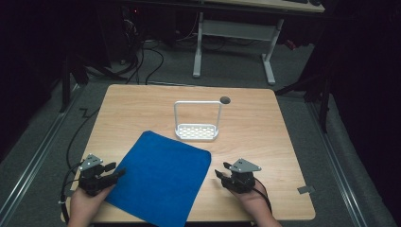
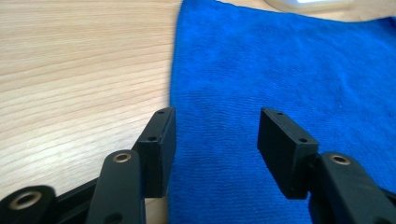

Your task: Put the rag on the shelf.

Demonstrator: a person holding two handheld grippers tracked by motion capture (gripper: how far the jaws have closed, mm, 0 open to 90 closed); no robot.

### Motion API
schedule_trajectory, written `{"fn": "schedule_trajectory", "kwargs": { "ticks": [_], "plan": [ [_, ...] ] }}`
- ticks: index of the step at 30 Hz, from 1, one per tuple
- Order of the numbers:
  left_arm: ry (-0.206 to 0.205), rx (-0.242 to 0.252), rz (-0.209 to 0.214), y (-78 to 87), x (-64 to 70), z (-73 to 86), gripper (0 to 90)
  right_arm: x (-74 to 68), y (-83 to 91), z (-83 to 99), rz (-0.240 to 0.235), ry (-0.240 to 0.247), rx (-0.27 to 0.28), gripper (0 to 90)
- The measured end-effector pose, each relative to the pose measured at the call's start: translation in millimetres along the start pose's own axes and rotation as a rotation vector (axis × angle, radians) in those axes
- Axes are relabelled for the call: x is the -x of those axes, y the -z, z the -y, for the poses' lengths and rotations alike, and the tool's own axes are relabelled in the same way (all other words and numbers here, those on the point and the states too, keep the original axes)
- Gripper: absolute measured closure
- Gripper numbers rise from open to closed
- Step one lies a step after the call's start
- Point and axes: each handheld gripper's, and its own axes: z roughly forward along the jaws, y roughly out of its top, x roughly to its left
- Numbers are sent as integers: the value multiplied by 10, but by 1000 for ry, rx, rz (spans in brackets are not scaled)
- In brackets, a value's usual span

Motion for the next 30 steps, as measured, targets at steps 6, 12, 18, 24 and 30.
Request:
{"fn": "schedule_trajectory", "kwargs": {
  "ticks": [6,12,18,24,30],
  "plan": [
    [-6,1,5,-42,10,-4,470,-27,-2,15,-4,19,-10,537],
    [-21,-15,-5,-47,25,12,476,-85,-48,-20,-29,45,-5,520],
    [-25,-17,-13,-31,16,19,483,-216,-107,-62,-73,87,-3,524],
    [-20,20,-5,3,-4,17,486,-460,-151,-155,-162,97,0,664],
    [-34,-28,8,-39,29,16,648,-854,-158,-338,-247,172,12,868]
  ]
}}
